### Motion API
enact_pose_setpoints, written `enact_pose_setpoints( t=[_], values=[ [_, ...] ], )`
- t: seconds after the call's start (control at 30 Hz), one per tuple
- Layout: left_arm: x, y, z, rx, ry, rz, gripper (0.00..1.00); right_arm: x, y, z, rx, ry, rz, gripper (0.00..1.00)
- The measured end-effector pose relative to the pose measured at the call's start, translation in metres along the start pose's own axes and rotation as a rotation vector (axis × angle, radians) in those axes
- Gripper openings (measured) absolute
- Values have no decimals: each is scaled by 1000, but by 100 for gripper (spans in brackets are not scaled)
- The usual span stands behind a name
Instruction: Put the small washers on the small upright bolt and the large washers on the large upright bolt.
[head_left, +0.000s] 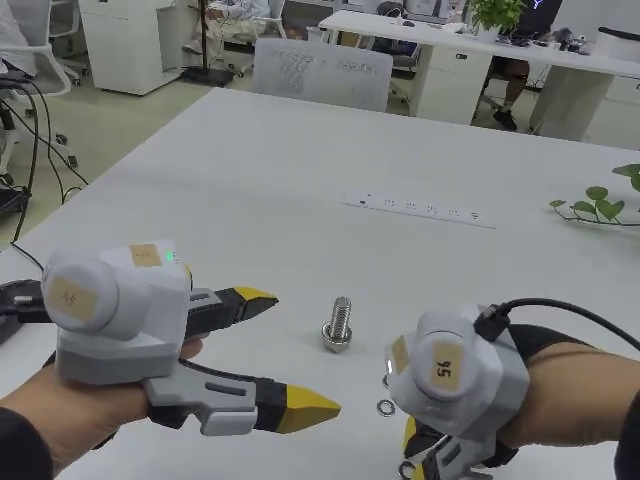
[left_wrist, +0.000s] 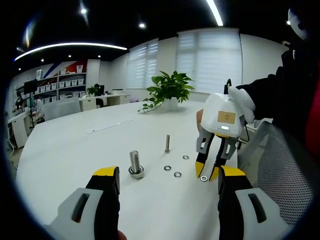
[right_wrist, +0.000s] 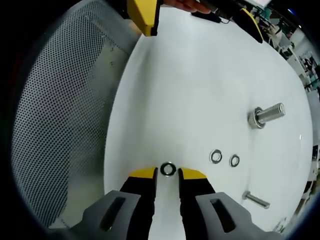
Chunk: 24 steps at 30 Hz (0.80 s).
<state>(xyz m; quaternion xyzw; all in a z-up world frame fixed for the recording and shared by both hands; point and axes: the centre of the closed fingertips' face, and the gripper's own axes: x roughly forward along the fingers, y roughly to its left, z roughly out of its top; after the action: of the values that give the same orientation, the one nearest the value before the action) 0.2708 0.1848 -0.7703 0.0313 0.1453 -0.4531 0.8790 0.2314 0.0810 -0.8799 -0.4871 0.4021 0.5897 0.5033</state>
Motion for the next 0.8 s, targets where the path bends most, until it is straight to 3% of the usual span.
enact_pose_setpoints(
  t=[0.8],
  values=[
    [4,2,0,1,0,-3,80,0,-3,-1,9,6,-3,12]
  ],
)
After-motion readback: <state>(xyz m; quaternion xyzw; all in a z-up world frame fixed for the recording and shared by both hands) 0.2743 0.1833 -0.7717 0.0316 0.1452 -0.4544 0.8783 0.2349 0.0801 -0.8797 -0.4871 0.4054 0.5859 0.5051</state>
